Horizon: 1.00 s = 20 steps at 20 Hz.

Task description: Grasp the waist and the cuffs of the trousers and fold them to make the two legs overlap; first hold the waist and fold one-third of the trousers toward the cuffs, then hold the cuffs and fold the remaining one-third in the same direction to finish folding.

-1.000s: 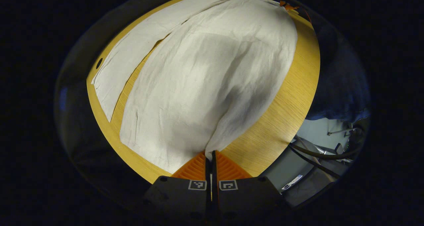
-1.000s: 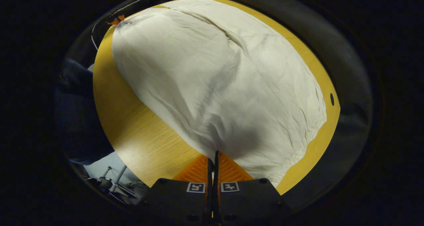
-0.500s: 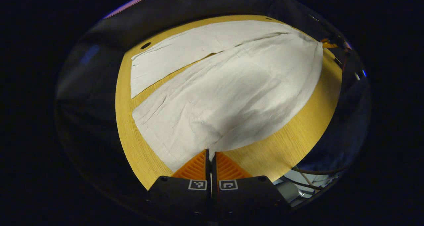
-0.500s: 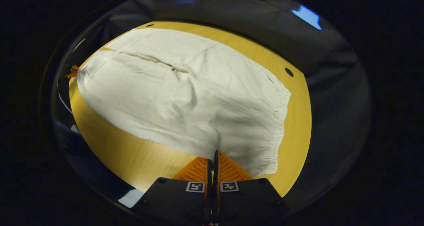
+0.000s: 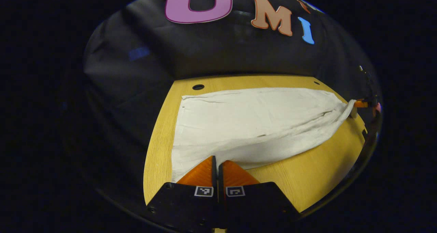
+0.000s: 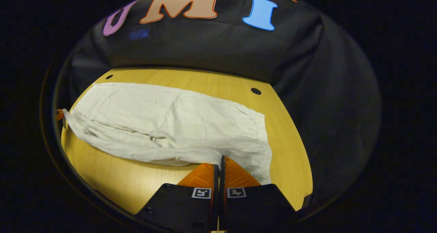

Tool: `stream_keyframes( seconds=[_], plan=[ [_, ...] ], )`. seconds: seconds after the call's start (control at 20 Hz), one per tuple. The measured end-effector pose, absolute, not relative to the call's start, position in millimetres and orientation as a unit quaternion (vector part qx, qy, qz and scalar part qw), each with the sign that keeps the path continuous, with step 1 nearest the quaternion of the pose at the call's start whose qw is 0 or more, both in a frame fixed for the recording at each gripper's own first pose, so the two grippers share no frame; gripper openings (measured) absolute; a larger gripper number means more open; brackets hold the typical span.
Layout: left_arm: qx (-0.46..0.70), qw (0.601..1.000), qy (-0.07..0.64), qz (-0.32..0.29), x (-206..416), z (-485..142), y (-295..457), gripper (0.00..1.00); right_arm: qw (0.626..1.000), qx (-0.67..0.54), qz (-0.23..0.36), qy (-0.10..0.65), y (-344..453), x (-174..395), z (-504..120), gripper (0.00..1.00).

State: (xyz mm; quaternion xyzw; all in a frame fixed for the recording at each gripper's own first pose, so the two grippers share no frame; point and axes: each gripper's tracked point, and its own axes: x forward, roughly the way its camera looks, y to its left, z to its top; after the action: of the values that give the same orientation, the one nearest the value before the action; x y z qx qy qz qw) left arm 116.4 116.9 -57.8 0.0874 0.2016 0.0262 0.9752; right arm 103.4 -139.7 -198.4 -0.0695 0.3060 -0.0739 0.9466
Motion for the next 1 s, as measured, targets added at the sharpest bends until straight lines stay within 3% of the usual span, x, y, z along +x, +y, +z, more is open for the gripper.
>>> stream_keyframes(
  seconds=[0.25, 0.5, 0.75, 1.0],
  plan=[
    [0.076, 0.984, 0.151, 0.064, 186.7, -26.4, 119.4, 0.0, 0.963, -0.018, -0.099, 0.25, -138.9, 163.5, -166.2, 0.02],
    [0.044, 0.986, 0.112, 0.115, 244.9, -0.2, 120.2, 0.0, 0.968, -0.002, -0.083, 0.236, -138.1, 232.6, -164.1, 0.02],
    [0.038, 0.982, 0.117, 0.144, 301.6, -7.0, 132.7, 0.0, 0.967, 0.026, -0.063, 0.245, -130.7, 301.9, -177.6, 0.02],
    [0.036, 0.974, 0.143, 0.171, 332.2, -32.9, 144.0, 0.0, 0.957, 0.025, -0.054, 0.285, -123.6, 336.9, -222.9, 0.03]
  ],
)
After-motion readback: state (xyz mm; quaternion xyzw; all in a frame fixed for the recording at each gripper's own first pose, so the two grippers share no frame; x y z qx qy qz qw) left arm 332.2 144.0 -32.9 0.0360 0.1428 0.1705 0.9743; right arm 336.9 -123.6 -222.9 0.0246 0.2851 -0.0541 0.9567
